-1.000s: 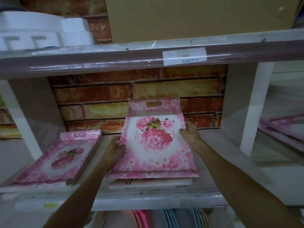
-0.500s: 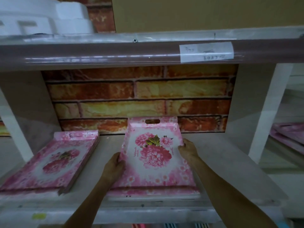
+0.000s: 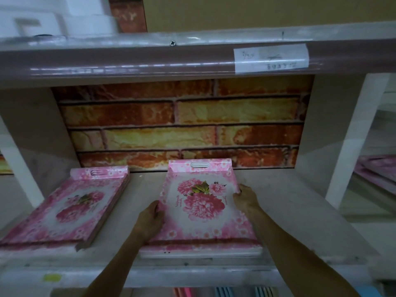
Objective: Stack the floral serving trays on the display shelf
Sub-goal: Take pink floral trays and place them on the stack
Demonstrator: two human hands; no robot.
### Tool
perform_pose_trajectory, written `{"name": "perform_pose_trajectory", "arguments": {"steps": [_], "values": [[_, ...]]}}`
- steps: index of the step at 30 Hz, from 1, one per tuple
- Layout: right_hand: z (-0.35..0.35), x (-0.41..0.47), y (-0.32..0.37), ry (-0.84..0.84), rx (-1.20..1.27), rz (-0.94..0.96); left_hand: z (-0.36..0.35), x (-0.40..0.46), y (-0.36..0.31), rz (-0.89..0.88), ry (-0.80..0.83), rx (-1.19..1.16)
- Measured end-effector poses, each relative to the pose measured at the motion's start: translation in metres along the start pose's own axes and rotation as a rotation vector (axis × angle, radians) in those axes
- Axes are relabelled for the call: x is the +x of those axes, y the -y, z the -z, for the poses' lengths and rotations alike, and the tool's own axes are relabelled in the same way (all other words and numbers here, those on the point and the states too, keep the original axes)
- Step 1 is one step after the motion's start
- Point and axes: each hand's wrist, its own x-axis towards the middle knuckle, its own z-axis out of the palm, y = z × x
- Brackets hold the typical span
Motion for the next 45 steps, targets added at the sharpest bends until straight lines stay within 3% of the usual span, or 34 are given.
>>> {"name": "perform_pose_trajectory", "arguments": {"steps": [5, 12, 20, 29, 39, 45], "values": [[0.012, -0.008, 0.003, 0.003, 0.008, 0.03, 0.008, -0.006, -0.016, -0.058, -0.037, 0.0], [0.065, -0.024, 0.017, -0.132, 0.165, 0.167, 0.022, -0.02, -0.049, -0.332, -0.193, -0.136], [0.147, -0.066, 0.003, -0.195, 0.251, 0.356, -0.008, -0.051, -0.129, -0.515, -0.049, -0.502], [0.257, -0.124, -0.037, -0.316, 0.259, 0.355, -0.084, -0.065, -0.223, -0.61, 0.147, -0.683], [0.39, -0.162, -0.124, -0.402, 0.215, 0.298, -0.187, -0.101, -0.348, -0.77, 0.294, -0.506], [0.474, -0.171, -0.196, -0.419, 0.27, 0.236, -0.274, -0.123, -0.428, -1.003, 0.314, -0.271]]}}
